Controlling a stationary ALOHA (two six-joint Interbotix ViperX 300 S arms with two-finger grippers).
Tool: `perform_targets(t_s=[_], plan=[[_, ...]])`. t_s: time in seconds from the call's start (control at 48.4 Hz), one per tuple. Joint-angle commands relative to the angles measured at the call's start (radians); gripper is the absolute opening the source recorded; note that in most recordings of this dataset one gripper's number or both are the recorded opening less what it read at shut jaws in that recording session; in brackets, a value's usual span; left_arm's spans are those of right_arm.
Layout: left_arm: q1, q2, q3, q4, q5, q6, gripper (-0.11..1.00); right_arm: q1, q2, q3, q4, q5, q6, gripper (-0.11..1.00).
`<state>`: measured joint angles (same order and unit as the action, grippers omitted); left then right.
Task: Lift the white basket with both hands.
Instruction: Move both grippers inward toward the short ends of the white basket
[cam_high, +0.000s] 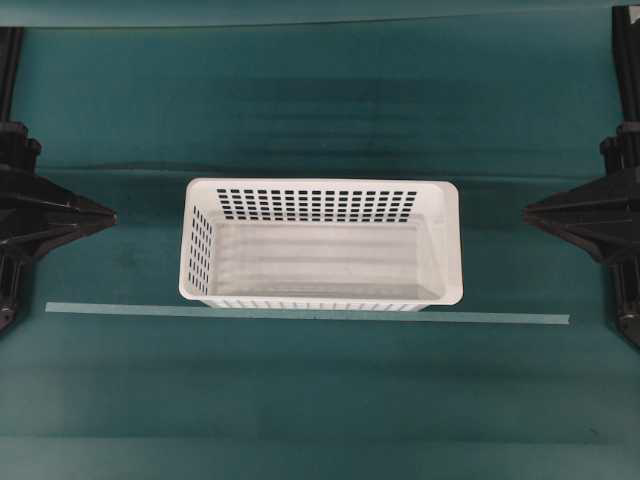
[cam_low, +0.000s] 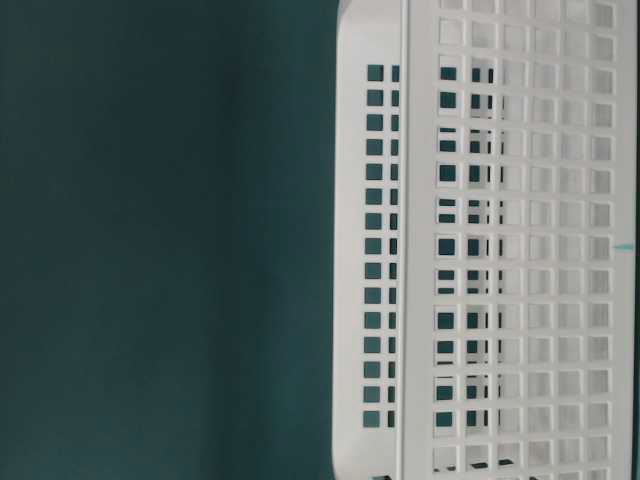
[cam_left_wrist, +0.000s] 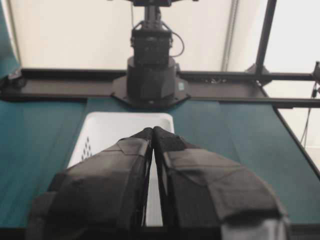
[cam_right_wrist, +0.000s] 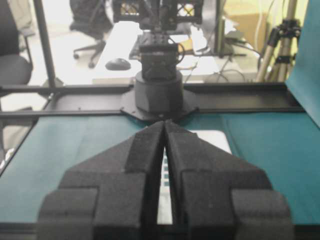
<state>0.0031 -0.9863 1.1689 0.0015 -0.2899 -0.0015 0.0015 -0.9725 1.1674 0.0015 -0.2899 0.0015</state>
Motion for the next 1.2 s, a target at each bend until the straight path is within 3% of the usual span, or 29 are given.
perform_targets(t_s=[0.0,0.145,0.31,0.475,0.64,0.826,0.95,1.053,1.177], plan=[[-0.017,0.049,-0.031,0.011,0.002,-0.055,0.14,-0.003,0.003,-0.015,0.008,-0.006,0.014,0.09],[-0.017,0.080,-0.064,0.011,0.005,-0.181,0.01,-0.006,0.009,-0.074,0.160,0.072,0.072,0.00],[-0.017,0.117,-0.140,0.012,0.078,-0.345,-0.03,-0.051,0.026,-0.160,0.337,0.307,0.193,0.00],[-0.015,0.163,-0.235,0.011,0.219,-0.546,-0.03,-0.146,0.081,-0.247,0.416,0.480,0.365,0.00],[-0.015,0.233,-0.331,0.012,0.393,-0.796,-0.03,-0.239,0.181,-0.328,0.416,0.600,0.606,0.00],[-0.014,0.298,-0.405,0.014,0.549,-1.017,-0.03,-0.242,0.301,-0.390,0.405,0.793,0.759,0.00],[-0.006,0.342,-0.443,0.017,0.693,-1.161,-0.03,-0.242,0.385,-0.433,0.368,0.973,0.870,0.00],[0.017,0.380,-0.465,0.026,0.862,-1.241,-0.03,-0.235,0.449,-0.472,0.313,1.088,0.937,0.00],[0.052,0.434,-0.491,0.029,1.080,-1.262,-0.03,-0.227,0.512,-0.523,0.224,1.204,1.012,0.00]])
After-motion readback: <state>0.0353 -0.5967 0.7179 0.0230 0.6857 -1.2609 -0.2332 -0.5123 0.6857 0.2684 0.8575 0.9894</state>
